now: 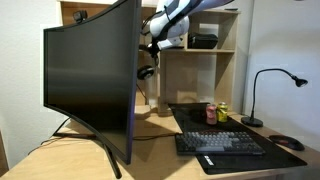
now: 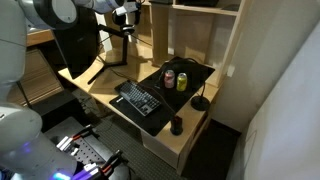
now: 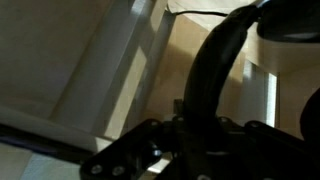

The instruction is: Remove the headsets from the back of the monitor

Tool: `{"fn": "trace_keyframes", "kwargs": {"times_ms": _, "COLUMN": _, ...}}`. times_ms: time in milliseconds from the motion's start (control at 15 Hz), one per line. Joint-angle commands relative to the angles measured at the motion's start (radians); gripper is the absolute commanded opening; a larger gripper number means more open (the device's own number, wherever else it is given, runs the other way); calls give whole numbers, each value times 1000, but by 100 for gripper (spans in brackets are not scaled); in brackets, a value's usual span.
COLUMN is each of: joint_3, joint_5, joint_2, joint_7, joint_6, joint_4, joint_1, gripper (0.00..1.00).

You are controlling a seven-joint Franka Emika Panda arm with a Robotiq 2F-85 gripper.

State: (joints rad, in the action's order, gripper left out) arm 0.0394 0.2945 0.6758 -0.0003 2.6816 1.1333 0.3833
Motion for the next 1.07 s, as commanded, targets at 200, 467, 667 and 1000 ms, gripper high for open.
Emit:
{"fn": "trace_keyframes", "kwargs": {"times_ms": 200, "joint_3": 14, "joint_5": -32, "joint_2": -191, "joint_7": 41, "joint_6": -69, "joint_4": 211, "joint_1": -47, "gripper": 5}}
{"fn": "trace_keyframes", "kwargs": {"times_ms": 467, "joint_3": -7, "joint_5": -38, "joint_2": -213, "joint_7": 61, "joint_6": -215, "joint_4": 297, "joint_1": -99, "gripper": 5}}
{"fn": "trace_keyframes", "kwargs": {"times_ms": 667, "joint_3": -39, "joint_5": -99, "joint_2": -192, "joint_7": 71, "joint_6": -259, "joint_4": 357, "joint_1": -143, "gripper": 5}}
{"fn": "trace_keyframes", "kwargs": {"times_ms": 1000, "joint_3": -52, "joint_5": -145, "joint_2": -135, "joint_7": 140, "joint_6": -234, "joint_4": 440, "joint_1": -156, "gripper": 5}}
